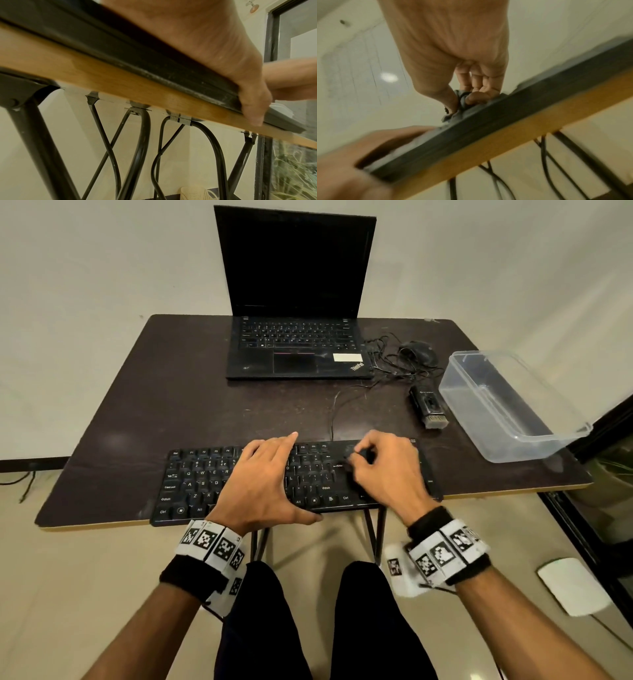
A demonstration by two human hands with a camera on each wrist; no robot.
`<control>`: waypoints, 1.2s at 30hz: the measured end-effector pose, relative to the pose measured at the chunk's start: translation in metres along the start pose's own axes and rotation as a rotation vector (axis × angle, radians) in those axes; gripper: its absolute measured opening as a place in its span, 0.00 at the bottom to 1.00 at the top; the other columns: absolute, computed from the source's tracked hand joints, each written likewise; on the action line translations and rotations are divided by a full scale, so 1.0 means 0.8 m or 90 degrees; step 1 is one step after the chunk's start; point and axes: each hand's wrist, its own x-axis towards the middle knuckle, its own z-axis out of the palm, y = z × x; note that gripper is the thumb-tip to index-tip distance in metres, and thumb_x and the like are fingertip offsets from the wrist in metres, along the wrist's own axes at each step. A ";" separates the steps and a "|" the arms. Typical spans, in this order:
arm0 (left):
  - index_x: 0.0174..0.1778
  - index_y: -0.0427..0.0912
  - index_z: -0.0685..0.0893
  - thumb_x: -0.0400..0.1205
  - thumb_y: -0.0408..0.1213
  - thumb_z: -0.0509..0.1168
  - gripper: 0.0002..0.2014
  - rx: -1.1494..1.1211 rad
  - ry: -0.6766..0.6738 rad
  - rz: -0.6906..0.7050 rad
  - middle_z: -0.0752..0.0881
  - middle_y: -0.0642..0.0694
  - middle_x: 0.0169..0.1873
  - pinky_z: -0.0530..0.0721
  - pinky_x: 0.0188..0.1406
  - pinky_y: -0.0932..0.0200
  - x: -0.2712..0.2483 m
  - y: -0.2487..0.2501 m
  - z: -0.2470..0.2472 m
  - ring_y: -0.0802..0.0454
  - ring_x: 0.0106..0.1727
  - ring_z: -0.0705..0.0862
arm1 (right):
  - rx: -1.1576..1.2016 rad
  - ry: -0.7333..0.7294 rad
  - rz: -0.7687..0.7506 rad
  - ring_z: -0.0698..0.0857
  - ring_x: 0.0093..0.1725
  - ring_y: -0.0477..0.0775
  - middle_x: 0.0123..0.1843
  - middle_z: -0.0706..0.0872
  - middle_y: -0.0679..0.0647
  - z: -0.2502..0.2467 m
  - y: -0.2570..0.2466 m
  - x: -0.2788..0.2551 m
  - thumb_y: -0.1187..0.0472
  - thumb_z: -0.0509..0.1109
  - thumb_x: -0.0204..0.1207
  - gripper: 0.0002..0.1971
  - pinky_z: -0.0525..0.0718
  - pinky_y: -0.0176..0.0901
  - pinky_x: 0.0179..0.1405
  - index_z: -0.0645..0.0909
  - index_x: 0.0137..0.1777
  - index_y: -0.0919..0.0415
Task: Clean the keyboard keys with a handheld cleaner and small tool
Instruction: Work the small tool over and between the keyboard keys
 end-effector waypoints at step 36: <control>0.86 0.32 0.68 0.63 0.71 0.67 0.60 -0.029 0.020 0.035 0.79 0.40 0.78 0.66 0.86 0.44 -0.003 -0.008 0.002 0.43 0.80 0.77 | 0.100 -0.009 -0.177 0.86 0.38 0.50 0.39 0.89 0.45 0.053 -0.034 -0.081 0.60 0.79 0.73 0.07 0.86 0.53 0.40 0.83 0.42 0.51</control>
